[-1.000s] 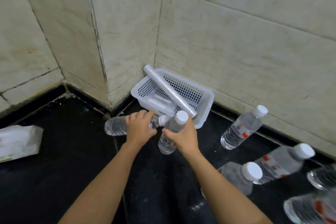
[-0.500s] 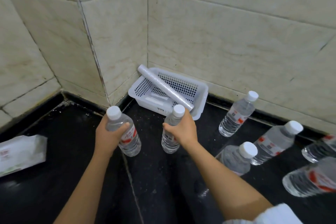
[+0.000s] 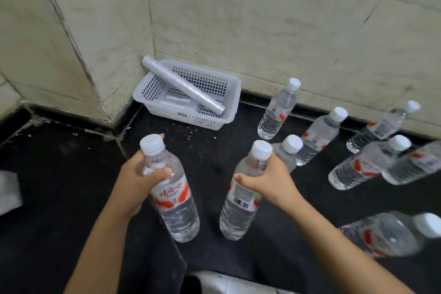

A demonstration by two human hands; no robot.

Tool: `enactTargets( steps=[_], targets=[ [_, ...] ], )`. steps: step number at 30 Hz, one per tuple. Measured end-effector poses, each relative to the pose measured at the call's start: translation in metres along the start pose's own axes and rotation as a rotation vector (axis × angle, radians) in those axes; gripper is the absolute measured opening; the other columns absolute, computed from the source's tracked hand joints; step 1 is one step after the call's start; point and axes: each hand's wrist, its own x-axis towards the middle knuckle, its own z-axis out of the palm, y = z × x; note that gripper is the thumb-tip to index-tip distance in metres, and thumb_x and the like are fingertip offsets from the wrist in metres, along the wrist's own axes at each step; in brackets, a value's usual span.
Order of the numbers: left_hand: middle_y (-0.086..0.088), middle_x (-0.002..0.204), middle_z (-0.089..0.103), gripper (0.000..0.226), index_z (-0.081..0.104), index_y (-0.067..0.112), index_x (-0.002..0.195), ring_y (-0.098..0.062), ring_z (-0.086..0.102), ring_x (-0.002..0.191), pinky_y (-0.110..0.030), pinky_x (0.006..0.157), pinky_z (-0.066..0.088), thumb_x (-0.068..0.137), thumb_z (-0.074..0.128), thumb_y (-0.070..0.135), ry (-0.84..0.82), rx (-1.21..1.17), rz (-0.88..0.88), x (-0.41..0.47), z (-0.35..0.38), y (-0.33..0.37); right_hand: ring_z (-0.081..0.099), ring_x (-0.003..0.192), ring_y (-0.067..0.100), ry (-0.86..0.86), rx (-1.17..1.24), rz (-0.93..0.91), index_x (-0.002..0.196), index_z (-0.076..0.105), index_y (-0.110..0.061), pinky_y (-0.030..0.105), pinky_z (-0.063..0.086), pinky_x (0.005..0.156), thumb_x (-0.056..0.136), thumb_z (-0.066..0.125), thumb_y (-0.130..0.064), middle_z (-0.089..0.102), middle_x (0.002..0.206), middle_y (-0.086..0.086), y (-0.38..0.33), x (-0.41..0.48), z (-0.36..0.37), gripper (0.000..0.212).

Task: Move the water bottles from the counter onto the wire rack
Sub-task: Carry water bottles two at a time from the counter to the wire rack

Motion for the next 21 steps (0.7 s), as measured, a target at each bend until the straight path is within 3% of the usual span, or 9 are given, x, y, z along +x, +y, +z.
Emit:
enactTargets(
  steps=[6, 11, 15, 18, 21],
  targets=[
    [0.01, 0.078, 0.073, 0.067, 0.055, 0.038, 0.107, -0.005, 0.068, 0.076, -0.016, 0.061, 0.053, 0.041, 0.068, 0.03, -0.154, -0.017, 0.003, -0.024, 0.051, -0.006, 0.063, 0.095, 0.016, 0.037, -0.05, 0.043, 0.1, 0.052, -0.02, 0.037, 0.051, 0.088, 0.06, 0.077, -0.031, 0.066, 0.099, -0.003, 0.028, -0.052, -0.026, 0.048],
    [0.015, 0.078, 0.073, 0.069, 0.054, 0.033, 0.107, -0.002, 0.068, 0.074, -0.014, 0.06, 0.052, 0.039, 0.068, 0.029, -0.23, 0.016, 0.015, -0.059, 0.104, -0.015, 0.062, 0.091, 0.015, 0.116, -0.016, 0.112, 0.092, 0.049, -0.025, 0.034, 0.05, 0.084, 0.061, 0.078, -0.031, 0.063, 0.09, -0.008, 0.072, -0.099, -0.061, 0.043],
    [0.011, 0.075, 0.073, 0.055, 0.057, 0.031, 0.101, -0.003, 0.068, 0.072, -0.014, 0.06, 0.053, 0.051, 0.068, 0.01, -0.274, 0.046, 0.011, -0.1, 0.157, -0.031, 0.064, 0.091, 0.018, 0.202, 0.031, 0.158, 0.093, 0.053, -0.02, 0.037, 0.052, 0.084, 0.059, 0.077, -0.033, 0.067, 0.092, -0.003, 0.12, -0.154, -0.097, 0.043],
    [0.015, 0.069, 0.072, 0.052, 0.059, 0.025, 0.094, 0.002, 0.066, 0.065, -0.011, 0.058, 0.051, 0.046, 0.073, 0.012, -0.296, 0.076, 0.025, -0.137, 0.206, -0.047, 0.063, 0.096, 0.019, 0.282, 0.034, 0.216, 0.092, 0.05, -0.026, 0.032, 0.05, 0.084, 0.06, 0.077, -0.034, 0.067, 0.097, -0.003, 0.16, -0.206, -0.13, 0.043],
    [0.016, 0.068, 0.072, 0.055, 0.057, 0.028, 0.099, 0.003, 0.065, 0.064, -0.011, 0.06, 0.052, 0.055, 0.067, -0.003, -0.372, 0.07, 0.017, -0.172, 0.256, -0.062, 0.061, 0.097, 0.019, 0.369, 0.02, 0.295, 0.09, 0.047, -0.025, 0.028, 0.045, 0.078, 0.062, 0.077, -0.036, 0.063, 0.091, -0.005, 0.2, -0.257, -0.166, 0.042]
  ],
)
